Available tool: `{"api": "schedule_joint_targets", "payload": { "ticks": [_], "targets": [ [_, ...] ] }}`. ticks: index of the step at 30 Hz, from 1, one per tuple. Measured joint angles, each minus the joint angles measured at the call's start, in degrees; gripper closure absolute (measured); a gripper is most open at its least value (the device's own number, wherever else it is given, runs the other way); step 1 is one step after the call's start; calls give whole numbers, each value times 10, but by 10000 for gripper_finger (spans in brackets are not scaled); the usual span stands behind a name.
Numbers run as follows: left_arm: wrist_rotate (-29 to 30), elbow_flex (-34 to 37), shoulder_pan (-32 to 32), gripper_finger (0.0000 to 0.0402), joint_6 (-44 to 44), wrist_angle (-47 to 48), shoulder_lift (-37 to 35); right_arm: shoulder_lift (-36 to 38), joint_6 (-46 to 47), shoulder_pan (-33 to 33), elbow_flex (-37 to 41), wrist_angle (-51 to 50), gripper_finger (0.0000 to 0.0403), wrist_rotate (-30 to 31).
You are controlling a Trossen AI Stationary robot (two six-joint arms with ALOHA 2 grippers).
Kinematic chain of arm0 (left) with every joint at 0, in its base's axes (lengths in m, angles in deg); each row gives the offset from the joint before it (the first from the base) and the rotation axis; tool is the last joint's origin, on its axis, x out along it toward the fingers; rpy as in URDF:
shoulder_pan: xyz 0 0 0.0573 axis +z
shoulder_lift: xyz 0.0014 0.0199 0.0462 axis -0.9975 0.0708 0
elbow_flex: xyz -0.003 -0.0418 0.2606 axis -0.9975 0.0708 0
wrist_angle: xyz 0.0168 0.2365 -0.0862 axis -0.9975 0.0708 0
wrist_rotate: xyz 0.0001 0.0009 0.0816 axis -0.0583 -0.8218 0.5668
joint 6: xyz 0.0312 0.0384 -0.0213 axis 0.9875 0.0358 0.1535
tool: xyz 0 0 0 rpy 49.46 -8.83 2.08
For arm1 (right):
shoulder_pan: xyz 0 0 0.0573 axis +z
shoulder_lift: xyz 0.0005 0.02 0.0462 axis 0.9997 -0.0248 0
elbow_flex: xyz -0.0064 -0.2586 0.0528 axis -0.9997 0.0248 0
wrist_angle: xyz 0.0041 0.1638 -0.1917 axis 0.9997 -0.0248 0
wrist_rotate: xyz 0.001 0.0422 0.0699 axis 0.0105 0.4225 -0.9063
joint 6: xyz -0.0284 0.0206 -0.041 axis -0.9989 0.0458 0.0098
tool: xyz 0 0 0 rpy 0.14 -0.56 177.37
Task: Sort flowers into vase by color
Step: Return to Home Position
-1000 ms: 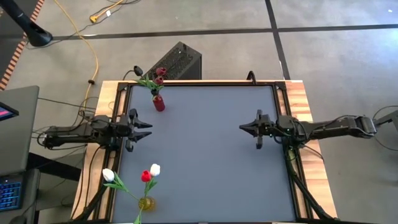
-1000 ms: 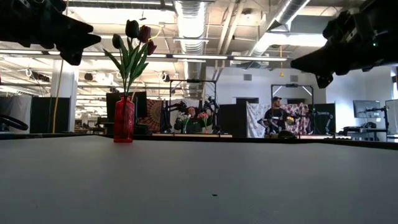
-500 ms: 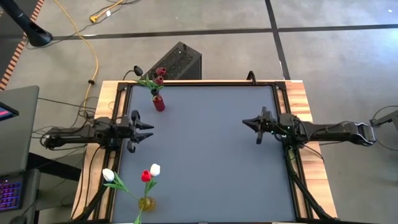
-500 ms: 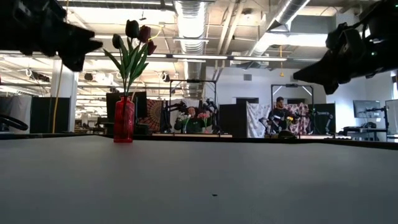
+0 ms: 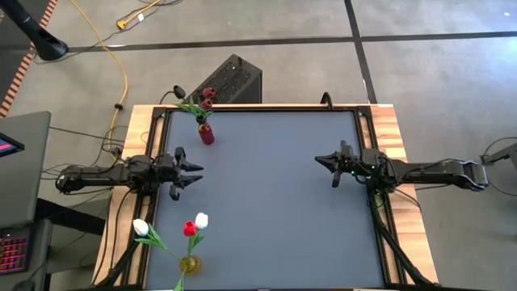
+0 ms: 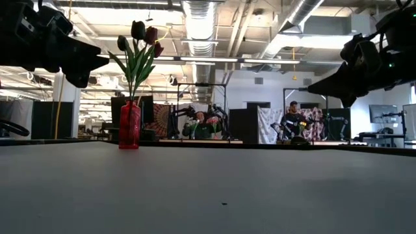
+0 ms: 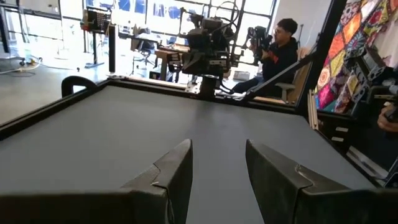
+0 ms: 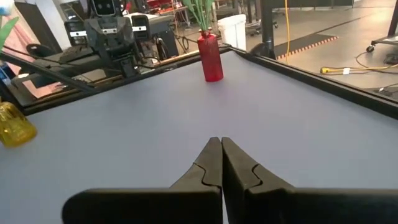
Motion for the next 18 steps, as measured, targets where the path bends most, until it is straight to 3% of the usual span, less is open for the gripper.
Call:
{"api": "schedule_joint_targets", "payload": {
  "ticks": [18],
  "targets": [
    [-5, 0, 0, 264, 5, 1, 3, 0, -23, 0, 0, -11, 350, -1]
  ]
}}
